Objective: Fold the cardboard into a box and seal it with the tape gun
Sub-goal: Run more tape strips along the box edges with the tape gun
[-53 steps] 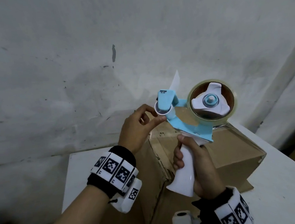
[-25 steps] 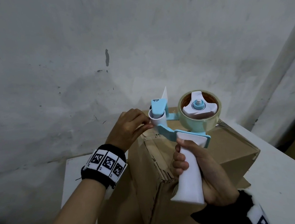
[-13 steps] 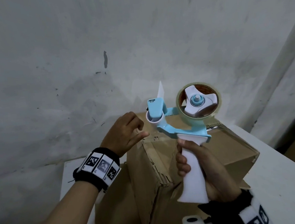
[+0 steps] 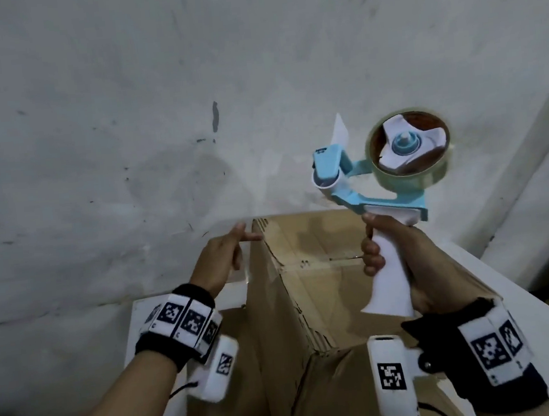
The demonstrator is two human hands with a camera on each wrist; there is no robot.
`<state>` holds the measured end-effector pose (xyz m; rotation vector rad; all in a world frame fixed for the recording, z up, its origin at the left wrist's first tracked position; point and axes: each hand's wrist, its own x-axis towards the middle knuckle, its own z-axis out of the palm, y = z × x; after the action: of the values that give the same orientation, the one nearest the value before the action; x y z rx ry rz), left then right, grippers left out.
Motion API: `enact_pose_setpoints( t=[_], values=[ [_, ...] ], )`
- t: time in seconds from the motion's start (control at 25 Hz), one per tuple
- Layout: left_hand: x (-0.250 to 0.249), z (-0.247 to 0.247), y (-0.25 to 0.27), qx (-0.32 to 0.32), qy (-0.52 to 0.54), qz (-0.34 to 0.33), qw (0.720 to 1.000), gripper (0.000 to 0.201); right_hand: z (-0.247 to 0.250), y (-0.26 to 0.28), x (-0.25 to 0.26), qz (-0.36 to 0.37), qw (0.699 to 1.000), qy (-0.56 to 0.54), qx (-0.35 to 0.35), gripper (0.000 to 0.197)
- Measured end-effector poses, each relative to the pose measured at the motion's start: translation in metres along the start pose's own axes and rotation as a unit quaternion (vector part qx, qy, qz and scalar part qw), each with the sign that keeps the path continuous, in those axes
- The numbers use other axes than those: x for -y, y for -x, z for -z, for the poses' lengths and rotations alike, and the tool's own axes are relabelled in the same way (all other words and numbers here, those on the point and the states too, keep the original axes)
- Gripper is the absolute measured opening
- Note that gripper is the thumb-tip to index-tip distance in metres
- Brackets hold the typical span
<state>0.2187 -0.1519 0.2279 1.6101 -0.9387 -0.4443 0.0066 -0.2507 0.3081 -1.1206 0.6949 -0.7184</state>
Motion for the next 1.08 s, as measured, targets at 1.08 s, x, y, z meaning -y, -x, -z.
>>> enact_pose_setpoints(
  t=[1.08],
  values=[
    [0.031,0.011,-0.147,0.179,0.103,0.326,0.923,0.045,-0.075,-0.147,-0.026,-0.026,0.96,0.28,0.012,0.019]
  ],
)
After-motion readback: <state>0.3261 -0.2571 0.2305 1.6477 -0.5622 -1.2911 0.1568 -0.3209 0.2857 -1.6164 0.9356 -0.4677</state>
